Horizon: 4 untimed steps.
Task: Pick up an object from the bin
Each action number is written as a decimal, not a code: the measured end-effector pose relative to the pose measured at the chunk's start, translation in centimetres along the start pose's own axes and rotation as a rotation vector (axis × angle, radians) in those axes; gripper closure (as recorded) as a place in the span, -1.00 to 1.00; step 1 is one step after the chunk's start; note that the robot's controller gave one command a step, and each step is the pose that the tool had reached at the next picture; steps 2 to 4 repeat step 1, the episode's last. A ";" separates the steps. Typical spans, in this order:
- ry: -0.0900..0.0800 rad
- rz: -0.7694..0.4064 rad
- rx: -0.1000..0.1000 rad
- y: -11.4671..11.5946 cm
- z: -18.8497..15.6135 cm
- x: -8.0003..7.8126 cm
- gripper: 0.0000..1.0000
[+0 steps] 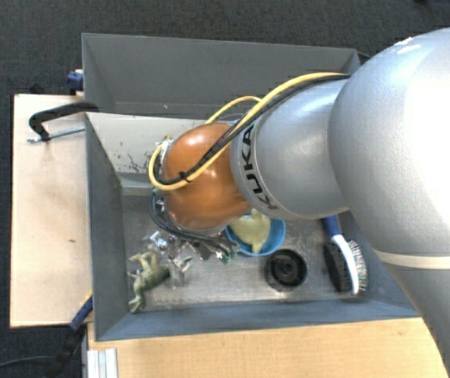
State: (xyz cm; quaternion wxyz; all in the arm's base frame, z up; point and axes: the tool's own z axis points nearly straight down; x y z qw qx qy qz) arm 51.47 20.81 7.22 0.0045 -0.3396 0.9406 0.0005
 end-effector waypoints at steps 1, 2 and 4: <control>-0.004 -0.038 0.001 -0.4 -13.6 0.4 1.00; -0.004 -0.038 0.001 -0.4 -13.6 0.4 1.00; -0.004 -0.038 0.001 -0.4 -13.6 0.4 1.00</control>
Offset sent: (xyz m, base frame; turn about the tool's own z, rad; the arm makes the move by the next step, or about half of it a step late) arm -0.0042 -0.0080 0.1297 -0.0400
